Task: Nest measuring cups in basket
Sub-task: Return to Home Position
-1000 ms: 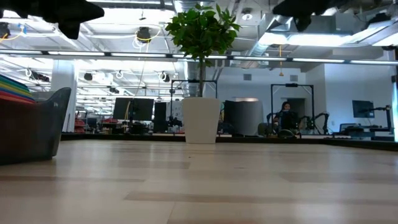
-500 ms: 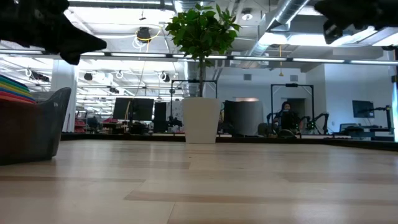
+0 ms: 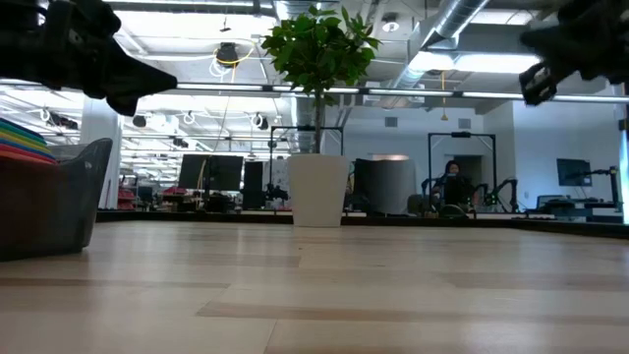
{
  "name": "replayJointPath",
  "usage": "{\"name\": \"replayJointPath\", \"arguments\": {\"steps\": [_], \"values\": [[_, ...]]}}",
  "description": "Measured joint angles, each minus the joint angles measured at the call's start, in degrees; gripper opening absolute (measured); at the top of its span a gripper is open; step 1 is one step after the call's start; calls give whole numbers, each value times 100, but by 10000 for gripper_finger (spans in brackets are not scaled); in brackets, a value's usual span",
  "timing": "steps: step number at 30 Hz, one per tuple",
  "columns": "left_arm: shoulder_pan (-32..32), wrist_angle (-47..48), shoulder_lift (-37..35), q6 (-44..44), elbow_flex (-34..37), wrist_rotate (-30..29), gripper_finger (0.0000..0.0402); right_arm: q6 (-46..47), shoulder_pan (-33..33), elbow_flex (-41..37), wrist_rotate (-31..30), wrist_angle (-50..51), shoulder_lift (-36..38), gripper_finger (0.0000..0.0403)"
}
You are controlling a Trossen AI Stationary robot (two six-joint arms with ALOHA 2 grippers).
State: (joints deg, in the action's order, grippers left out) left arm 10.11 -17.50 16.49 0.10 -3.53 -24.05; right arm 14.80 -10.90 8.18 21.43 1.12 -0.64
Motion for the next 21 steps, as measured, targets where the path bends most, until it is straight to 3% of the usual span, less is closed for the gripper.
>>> {"name": "replayJointPath", "arguments": {"steps": [3,9,15,21], "values": [[-37,61,1,-59,0,278,0,44,-2,-227,-16,-278,31,11],[32,200,0,-213,0,285,0,405,124,-769,-113,-1417,29,8],[83,634,2,-425,0,281,0,122,421,-766,-342,-991,50,10],[-1,343,2,-575,290,-60,0,-170,211,-768,-361,-591,46,10]]}}
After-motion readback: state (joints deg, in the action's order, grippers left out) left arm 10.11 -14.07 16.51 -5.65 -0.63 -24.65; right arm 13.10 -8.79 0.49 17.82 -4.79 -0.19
